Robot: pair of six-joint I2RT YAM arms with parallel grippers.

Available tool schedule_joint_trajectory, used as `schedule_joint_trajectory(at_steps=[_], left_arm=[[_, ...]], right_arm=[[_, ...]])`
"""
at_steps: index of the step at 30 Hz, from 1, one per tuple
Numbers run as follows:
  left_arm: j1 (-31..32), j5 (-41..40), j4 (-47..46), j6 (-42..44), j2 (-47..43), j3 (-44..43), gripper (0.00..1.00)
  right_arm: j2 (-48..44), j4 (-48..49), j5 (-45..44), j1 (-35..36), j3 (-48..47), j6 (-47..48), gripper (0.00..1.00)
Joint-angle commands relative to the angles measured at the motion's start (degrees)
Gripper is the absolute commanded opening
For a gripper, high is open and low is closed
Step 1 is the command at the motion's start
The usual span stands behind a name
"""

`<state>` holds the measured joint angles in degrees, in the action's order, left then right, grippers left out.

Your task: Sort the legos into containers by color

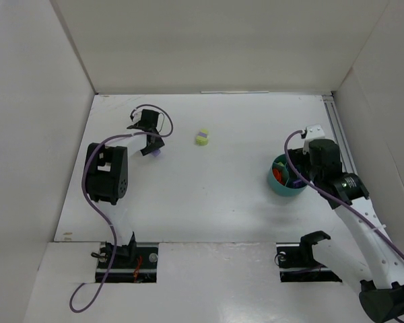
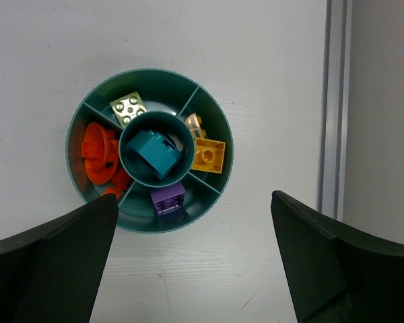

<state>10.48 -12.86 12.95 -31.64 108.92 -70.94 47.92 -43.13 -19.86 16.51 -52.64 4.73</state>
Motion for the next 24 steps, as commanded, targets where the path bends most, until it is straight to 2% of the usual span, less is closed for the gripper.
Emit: schedule_joint_trajectory(at_steps=[1, 4, 8, 10, 12, 16, 17, 19, 20, 24], left_arm=[[-0.4, -0.4, 1.1, -1.2, 0.2, -1.7, 0.41], [-0.4, 2.3, 0.4, -0.1, -1.9, 0.6, 0.25], [1.2, 3.0, -0.7, 0.5, -6.2, 3.1, 0.13], [3.6, 4.1, -0.7, 1.1, -8.7, 3.8, 0.08], [5.9, 6.4, -1.3, 1.1, -11.4, 3.8, 0.08], [16.0, 8.3, -2.6, 2.5, -15.1, 2.2, 0.08], [21.2, 8.3, -3.4, 3.1, -15.1, 1.4, 0.08], [26.6, 8.3, -5.8, 3.6, -15.8, -0.5, 0.08], [31.5, 7.8, -6.6, 3.6, -15.8, -2.9, 0.08], [41.6, 7.8, -10.3, 6.8, -12.3, -10.5, 0.08]], right_arm=[[-1.3, 0.6, -1.7, -0.2, -0.3, 0.3, 1.00], [-1.9, 0.6, -2.7, -0.2, -0.8, 0.3, 1.00], [-2.9, 0.1, -3.3, -0.2, -0.8, 0.3, 1.00], [-4.3, 0.1, -3.3, -0.7, -1.3, 0.3, 1.00], [-5.2, -0.5, -4.4, -0.7, -1.3, 0.3, 1.00], [-8.5, -2.8, -7.8, -0.7, -3.2, -0.3, 1.00], [-10.3, -3.5, -8.9, -0.7, -3.3, -1.7, 1.00], [-12.6, -4.9, -12.6, -0.7, -4.1, -3.1, 1.00], [-15.1, -5.5, -13.7, -0.7, -4.9, -3.7, 1.00], [-21.8, -6.2, -16.5, -0.7, -6.0, -5.0, 1.00]])
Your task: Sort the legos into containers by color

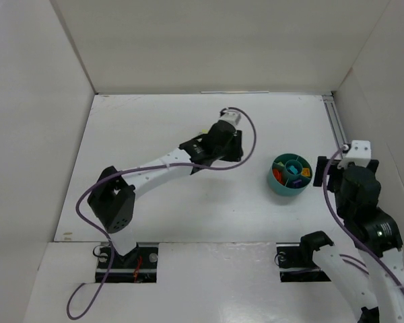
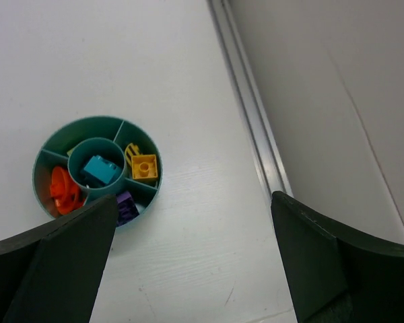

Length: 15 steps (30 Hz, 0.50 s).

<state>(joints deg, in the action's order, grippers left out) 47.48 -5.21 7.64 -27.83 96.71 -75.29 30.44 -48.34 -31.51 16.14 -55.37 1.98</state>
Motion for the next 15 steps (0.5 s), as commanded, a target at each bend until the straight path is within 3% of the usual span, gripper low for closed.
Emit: schedule_joint_trajectory(at_steps=[1, 5, 15], left_arm=[[6.3, 0.1, -6.0, 3.5, 0.7, -7.4, 0.08], [12.2, 1.9, -12.1, 8.0, 7.3, -13.8, 0.10], [19.1, 3.4, -9.1, 13.7, 25.4, -37.8, 0.12]], right_arm=[[-5.5, -1.0, -4.9, -0.3, -3.2, -2.2, 1.00], [-8.6, -2.2, -5.4, -0.3, -3.2, -2.2, 1.00], [-9.7, -5.6, -6.5, -0.3, -5.8, -1.6, 1.00]])
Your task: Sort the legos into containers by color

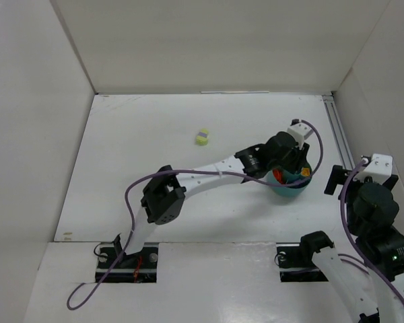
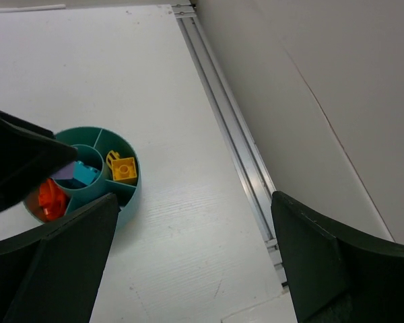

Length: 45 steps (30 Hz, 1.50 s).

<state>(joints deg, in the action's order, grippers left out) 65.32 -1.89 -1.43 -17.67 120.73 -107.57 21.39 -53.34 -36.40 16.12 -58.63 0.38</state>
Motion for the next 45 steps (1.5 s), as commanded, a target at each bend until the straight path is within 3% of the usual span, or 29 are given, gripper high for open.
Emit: schedule_joint_trajectory(at_steps=[1, 14, 22, 31, 39, 45], left_arm=[[1.3, 0.0, -0.1, 4.0, 3.4, -6.6, 0.14], [4.0, 1.6, -2.4, 16.7, 7.9, -9.1, 0.16], [4.6, 0.5, -1.2, 18.6, 8.5, -8.4, 0.19], [6.2, -4.6, -2.3, 20.3, 7.9, -7.0, 0.29], [6.2, -5.2, -1.2, 20.3, 7.9, -7.0, 0.52], [6.2, -5.2, -1.2, 19.8, 7.9, -6.4, 0.52]], right_arm=[[-0.6, -0.6, -2.2, -0.3, -2.5, 0.0, 1.00], [-1.2, -0.6, -2.7, -0.3, -2.5, 1.6, 1.00], [-1.2, -0.6, -2.7, -0.3, -2.0, 1.6, 1.00], [-1.2, -0.6, -2.2, -0.3, -1.5, 1.6, 1.00], [-1.7, -0.6, -2.2, -0.3, -1.5, 1.6, 1.00], [-1.7, -0.6, -2.2, -0.3, -1.5, 1.6, 1.00]])
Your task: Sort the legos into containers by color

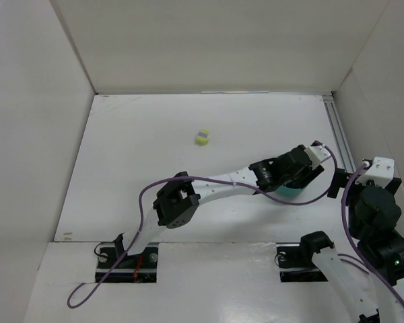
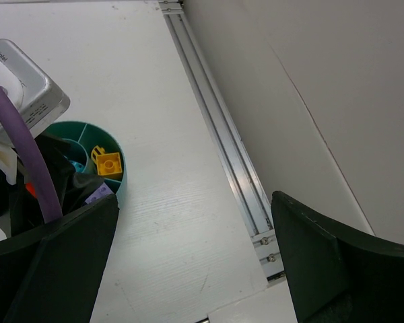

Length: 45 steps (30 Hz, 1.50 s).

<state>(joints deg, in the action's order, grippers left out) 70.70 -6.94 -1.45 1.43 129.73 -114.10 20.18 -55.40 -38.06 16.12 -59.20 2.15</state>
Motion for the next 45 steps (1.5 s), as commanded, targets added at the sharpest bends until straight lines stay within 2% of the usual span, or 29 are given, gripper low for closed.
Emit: schedule_joint_trajectory(at_steps=[1, 3, 5, 7, 8, 11, 12, 14, 19, 24, 29, 30, 34, 37, 40, 45], left_arm=[[0.8, -0.2, -1.2, 0.7, -1.6, 0.1, 0.52], [0.8, -0.2, -1.2, 0.1, -2.2, 0.6, 0.54], [0.8, -0.2, -1.2, 0.1, -3.8, 1.4, 0.66], [0.8, -0.7, -1.2, -0.5, -5.4, 2.9, 0.72], [0.8, -2.4, -1.2, -0.5, -6.4, 3.5, 0.83], [-0.6, -2.9, -1.2, -2.9, -11.1, 7.5, 0.86], [-1.2, -2.9, -1.2, -3.5, -13.7, 8.9, 0.92], [-3.3, -2.1, -1.7, -6.0, -16.3, 14.0, 0.96], [-8.7, 1.5, -1.7, -12.8, -24.7, 23.9, 0.98], [-16.8, 4.3, -1.7, -21.2, -34.0, 37.9, 1.00], [-25.5, 3.0, -0.1, -28.7, -44.7, 50.3, 1.00], [-25.5, 3.0, 0.5, -29.5, -46.4, 52.0, 1.00], [-33.7, 6.0, 3.3, -32.4, -52.6, 57.8, 1.00], [-36.4, 6.5, 5.5, -33.0, -56.7, 61.6, 1.00], [-39.8, 5.0, 7.5, -35.2, -60.6, 64.7, 1.00], [-43.7, 6.0, 9.6, -35.9, -65.2, 67.4, 1.00]], right_arm=[[-0.5, 1.4, -0.5, -0.3, -0.9, -0.2, 1.00], [-0.5, 0.9, -0.5, -0.3, -0.9, -0.2, 1.00], [-0.5, 0.9, -0.5, -0.3, -0.9, -0.2, 1.00], [-0.5, 0.9, 0.0, -0.3, -0.9, -0.2, 1.00], [0.0, 0.9, 0.0, -0.3, -0.9, -0.2, 1.00], [0.6, 0.9, 0.6, -0.3, -1.4, 0.3, 1.00], [0.6, 0.9, 1.1, -0.3, -1.4, 0.3, 1.00], [1.1, 0.9, 1.8, -0.3, -2.1, 0.8, 1.00], [5.6, 1.4, 7.5, -0.3, -3.4, 4.2, 1.00], [12.8, 3.9, 13.4, -0.3, -2.1, 6.5, 1.00], [16.0, 9.6, 19.9, -0.3, -0.3, 9.6, 1.00], [16.0, 10.3, 20.8, -0.3, -0.3, 9.6, 1.00], [21.5, 13.5, 27.1, -0.3, 0.7, 12.6, 1.00], [25.2, 17.2, 33.0, -0.3, 1.3, 14.5, 1.00], [31.1, 20.8, 35.1, 3.3, 1.3, 15.8, 1.00], [40.0, 23.9, 29.2, 13.7, -2.4, 15.8, 1.00]])
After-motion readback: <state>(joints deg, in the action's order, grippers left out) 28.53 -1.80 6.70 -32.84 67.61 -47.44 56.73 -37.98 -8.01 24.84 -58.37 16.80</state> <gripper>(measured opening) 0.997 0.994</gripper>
